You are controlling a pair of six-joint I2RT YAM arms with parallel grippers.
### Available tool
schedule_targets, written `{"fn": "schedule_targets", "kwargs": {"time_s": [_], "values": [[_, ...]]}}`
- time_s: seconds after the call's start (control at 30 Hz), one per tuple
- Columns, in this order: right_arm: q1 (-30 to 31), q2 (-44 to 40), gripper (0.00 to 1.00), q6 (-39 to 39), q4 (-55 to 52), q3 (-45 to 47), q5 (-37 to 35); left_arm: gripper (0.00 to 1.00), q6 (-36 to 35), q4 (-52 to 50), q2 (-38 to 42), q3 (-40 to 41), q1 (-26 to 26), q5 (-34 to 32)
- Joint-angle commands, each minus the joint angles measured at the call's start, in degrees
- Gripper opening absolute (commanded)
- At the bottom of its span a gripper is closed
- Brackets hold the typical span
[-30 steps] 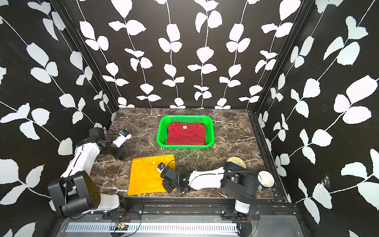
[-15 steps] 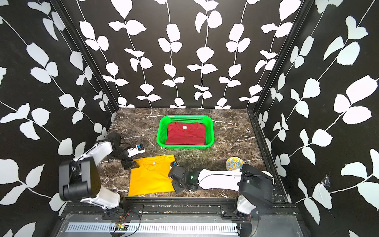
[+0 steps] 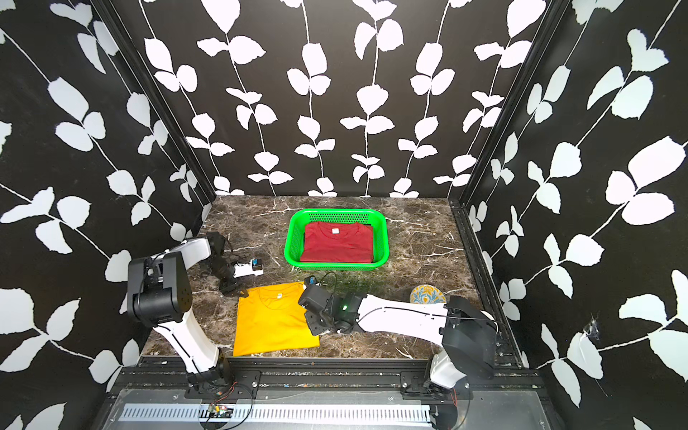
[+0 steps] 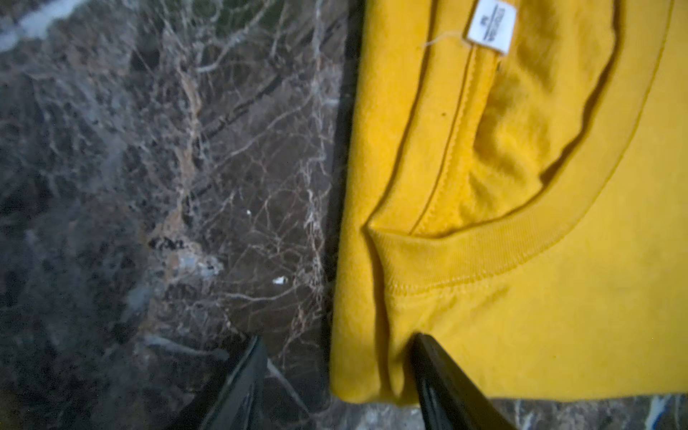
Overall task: Put the folded t-shirts into the basket
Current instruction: Move the T-shirt to the center of the board, then pick up the T-shirt from the center of the board.
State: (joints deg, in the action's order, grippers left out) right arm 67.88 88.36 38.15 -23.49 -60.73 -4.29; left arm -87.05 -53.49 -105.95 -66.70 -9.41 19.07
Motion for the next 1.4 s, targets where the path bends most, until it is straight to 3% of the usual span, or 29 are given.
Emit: {"fn": "schedule_targets", "kwargs": {"time_s": [0.0, 0.23, 0.33, 0.43, 0.47, 0.7, 0.83, 0.97, 1.13, 1.33, 1.37], "values": [[-1.4, -2.5, 0.37, -0.1, -0.5, -1.3, -0.6, 0.56, -3.3, -10.1, -1.4, 0.9, 0.4, -1.0], [-4.1, -0.2, 0.38, -1.8, 0.7, -1.9, 2.1, 0.43, -1.7, -11.4, 0.1, 3.4, 3.2, -4.4], [-5.7, 1.7, 0.38, -1.3, 3.4, -1.6, 4.9, 0.27, -0.6, -10.8, 0.7, 4.3, 5.2, -5.9], [-7.3, 5.1, 0.38, -0.5, 6.0, -1.7, 7.5, 0.02, 0.0, -10.1, 1.6, 4.4, 6.6, -5.9], [-7.7, 6.1, 0.38, 0.0, 7.0, -1.8, 8.2, 0.0, -0.1, -9.7, 2.5, 4.5, 6.9, -5.6], [-12.8, 13.5, 0.4, -1.9, 10.3, -2.1, 13.3, 0.0, -2.4, -5.2, 13.3, 9.6, 9.5, -2.2], [-14.8, 16.8, 0.42, -12.0, 6.8, -5.9, 21.0, 0.0, -4.2, 0.9, 21.2, 15.0, 12.6, -3.9], [-15.0, 16.3, 0.42, -17.7, 6.7, -7.4, 21.8, 0.0, -4.6, 2.1, 26.8, 16.2, 15.9, -3.5], [-14.9, 14.8, 0.42, -32.6, 5.4, -7.7, 23.4, 0.0, -6.6, 1.9, 33.8, 17.5, 19.4, -1.4], [-14.8, 14.9, 0.5, -41.9, 4.9, -10.7, 21.3, 0.0, -9.2, 1.2, 39.5, 18.2, 22.3, -1.5], [-14.7, 14.1, 0.84, -44.0, 7.2, -9.5, 21.5, 0.0, -9.4, 0.7, 39.7, 17.7, 22.4, -1.6]]}}
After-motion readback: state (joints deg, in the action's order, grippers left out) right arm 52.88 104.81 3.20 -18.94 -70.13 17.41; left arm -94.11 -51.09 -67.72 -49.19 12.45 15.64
